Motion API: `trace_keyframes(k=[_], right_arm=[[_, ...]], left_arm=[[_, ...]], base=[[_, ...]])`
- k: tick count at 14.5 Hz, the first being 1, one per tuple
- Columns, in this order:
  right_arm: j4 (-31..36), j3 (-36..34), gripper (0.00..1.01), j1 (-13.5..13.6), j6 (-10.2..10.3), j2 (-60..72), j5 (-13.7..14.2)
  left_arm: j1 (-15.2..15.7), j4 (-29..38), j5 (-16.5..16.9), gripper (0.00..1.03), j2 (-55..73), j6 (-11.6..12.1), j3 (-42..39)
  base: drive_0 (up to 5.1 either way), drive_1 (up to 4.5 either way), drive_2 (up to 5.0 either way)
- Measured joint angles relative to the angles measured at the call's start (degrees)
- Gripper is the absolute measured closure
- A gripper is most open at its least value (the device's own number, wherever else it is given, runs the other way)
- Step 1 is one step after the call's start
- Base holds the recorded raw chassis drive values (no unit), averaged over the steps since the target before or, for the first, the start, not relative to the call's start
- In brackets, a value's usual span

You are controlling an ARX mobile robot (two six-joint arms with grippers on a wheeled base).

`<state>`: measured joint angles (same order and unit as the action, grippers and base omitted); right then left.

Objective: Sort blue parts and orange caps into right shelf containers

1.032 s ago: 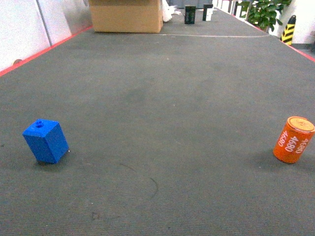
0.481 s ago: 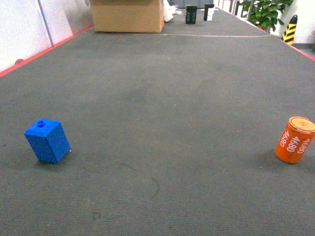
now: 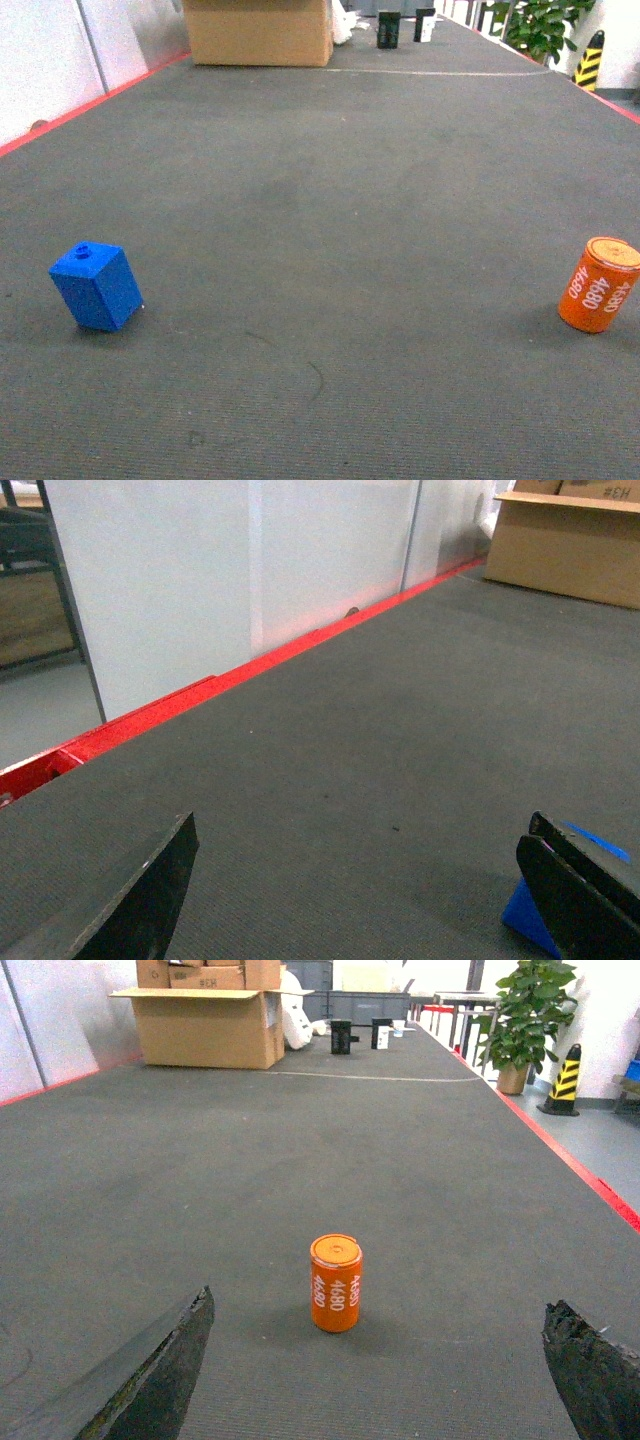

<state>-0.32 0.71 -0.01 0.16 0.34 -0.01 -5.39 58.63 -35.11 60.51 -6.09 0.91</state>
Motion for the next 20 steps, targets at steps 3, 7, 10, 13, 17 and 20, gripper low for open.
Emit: trace_keyframes(k=[3, 7, 10, 13, 17, 20], right_arm=[[0.00, 0.00, 0.03, 0.00, 0.00, 0.00, 0.00], [0.00, 0.00, 0.03, 0.00, 0.00, 0.00, 0.00], [0.00, 0.00, 0.03, 0.00, 0.00, 0.00, 0.00], [0.00, 0.00, 0.03, 0.00, 0.00, 0.00, 0.00], [0.00, 0.00, 0.03, 0.00, 0.00, 0.00, 0.00], [0.00, 0.00, 0.03, 0.00, -0.02, 0.00, 0.00]], left_arm=[[1.81, 5.55, 3.80, 0.05, 6.01, 0.02, 1.66], [3.41, 11.67, 8.46, 0.05, 14.62, 0.02, 5.62], [3.02, 14.45, 9.51, 0.05, 19.19, 0.04, 7.15], [1.79, 15.04, 12.74, 0.05, 27.32, -0.50, 11.06], [2.23, 15.06, 15.17, 0.05, 31.58, -1.33, 13.38], [2.54, 15.06, 17.00, 0.05, 34.99, -1.51, 14.80]], base=[[0.0, 0.00, 0.0], [0.0, 0.00, 0.0], [0.0, 0.00, 0.0], [0.0, 0.00, 0.0], [0.0, 0.00, 0.0], [0.0, 0.00, 0.0]])
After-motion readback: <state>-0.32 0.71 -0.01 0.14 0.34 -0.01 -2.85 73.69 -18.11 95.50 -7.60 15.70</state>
